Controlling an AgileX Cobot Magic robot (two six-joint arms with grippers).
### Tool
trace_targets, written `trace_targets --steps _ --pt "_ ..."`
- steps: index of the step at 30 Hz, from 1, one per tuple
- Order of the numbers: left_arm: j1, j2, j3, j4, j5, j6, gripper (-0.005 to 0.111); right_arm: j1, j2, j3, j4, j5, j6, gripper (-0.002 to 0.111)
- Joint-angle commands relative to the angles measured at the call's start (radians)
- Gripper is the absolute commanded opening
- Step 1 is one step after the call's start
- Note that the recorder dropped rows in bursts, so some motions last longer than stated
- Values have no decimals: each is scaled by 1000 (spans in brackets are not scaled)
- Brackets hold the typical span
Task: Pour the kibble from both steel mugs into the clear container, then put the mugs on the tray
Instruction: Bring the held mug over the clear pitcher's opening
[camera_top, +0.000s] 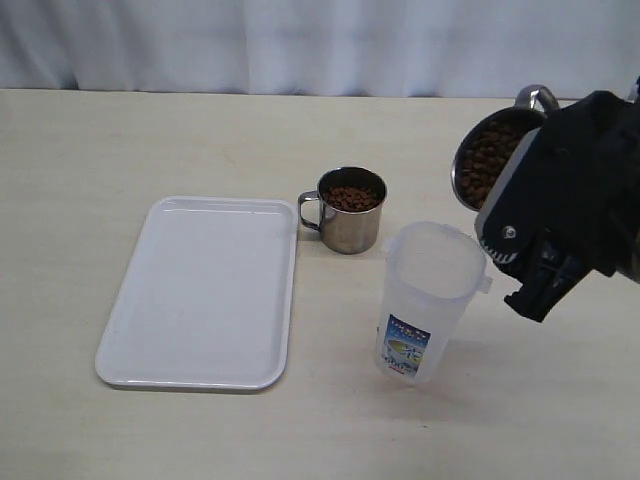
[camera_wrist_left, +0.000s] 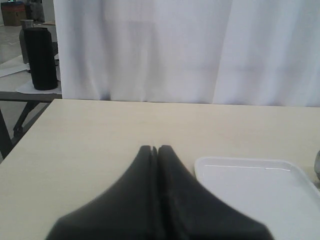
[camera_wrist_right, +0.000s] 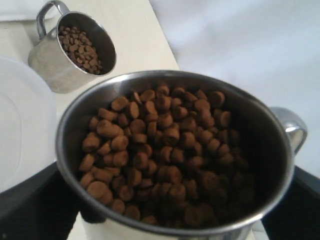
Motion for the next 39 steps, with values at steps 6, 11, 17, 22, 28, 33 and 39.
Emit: trace_targets --steps 6,11,17,22,28,33,39 --pt "1 -2 3 3 -6 0 0 4 50 -3 -34 22 -100 5" --pt "1 -2 3 3 -6 0 0 7 50 -3 -23 27 -100 5" --pt "1 -2 3 3 -6 0 0 96 50 -3 -7 138 -100 5" --pt "1 -2 3 3 -6 0 0 167 50 -3 9 251 -100 5" --pt "1 -2 3 3 -6 0 0 208 50 -3 9 279 -100 5" --pt "1 -2 3 3 -6 0 0 210 52 -3 4 275 -145 5" --pt "1 -2 3 3 -6 0 0 210 52 -3 2 271 -176 5"
